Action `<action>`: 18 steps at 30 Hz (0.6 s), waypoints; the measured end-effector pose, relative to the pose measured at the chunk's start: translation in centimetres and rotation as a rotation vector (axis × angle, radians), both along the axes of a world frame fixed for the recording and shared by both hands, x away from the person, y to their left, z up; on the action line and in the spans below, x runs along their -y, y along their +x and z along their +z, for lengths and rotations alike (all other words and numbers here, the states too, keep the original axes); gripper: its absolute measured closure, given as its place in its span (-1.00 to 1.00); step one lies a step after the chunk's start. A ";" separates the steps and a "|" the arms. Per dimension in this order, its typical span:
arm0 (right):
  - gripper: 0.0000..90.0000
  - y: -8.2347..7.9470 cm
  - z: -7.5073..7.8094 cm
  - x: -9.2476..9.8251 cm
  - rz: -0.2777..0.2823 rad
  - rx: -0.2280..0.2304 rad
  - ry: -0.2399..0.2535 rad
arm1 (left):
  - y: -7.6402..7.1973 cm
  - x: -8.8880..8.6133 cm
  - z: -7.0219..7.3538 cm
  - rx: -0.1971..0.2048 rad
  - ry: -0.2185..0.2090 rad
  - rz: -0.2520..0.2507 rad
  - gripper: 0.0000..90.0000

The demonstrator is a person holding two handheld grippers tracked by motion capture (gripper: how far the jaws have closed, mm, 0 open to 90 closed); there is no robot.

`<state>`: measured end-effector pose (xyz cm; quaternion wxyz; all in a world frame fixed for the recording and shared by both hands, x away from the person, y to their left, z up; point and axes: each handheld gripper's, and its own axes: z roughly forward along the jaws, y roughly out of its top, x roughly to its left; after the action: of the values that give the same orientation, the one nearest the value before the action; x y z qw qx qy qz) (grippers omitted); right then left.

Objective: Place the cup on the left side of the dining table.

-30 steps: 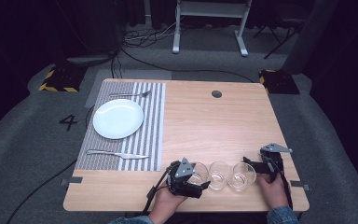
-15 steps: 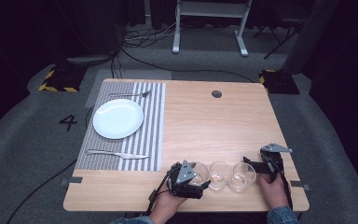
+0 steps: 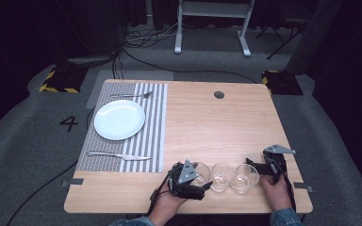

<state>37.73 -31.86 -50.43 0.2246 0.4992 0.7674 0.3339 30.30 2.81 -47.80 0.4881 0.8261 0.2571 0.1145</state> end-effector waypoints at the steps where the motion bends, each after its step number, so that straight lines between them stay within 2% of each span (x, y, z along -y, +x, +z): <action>1: -0.66 0.0 0.0 0.0 0.000 0.000 0.000 | 0.0 0.0 0.2 0.000 0.003 -0.005 -0.57; 4: -0.66 0.0 0.0 0.0 0.000 0.000 0.000 | 0.0 -0.2 0.5 0.005 0.016 -0.004 -0.57; 12: -0.66 0.0 0.0 0.0 0.000 0.000 0.000 | 0.3 -1.1 2.0 0.011 -0.003 -0.004 -0.57; 18: -0.66 0.0 0.0 0.0 0.000 0.000 0.000 | 0.6 -1.8 3.0 0.014 0.001 -0.002 -0.57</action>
<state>37.73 -31.86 -50.43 0.2245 0.4993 0.7674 0.3338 30.88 4.60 -44.79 0.4894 0.8259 0.2530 0.1199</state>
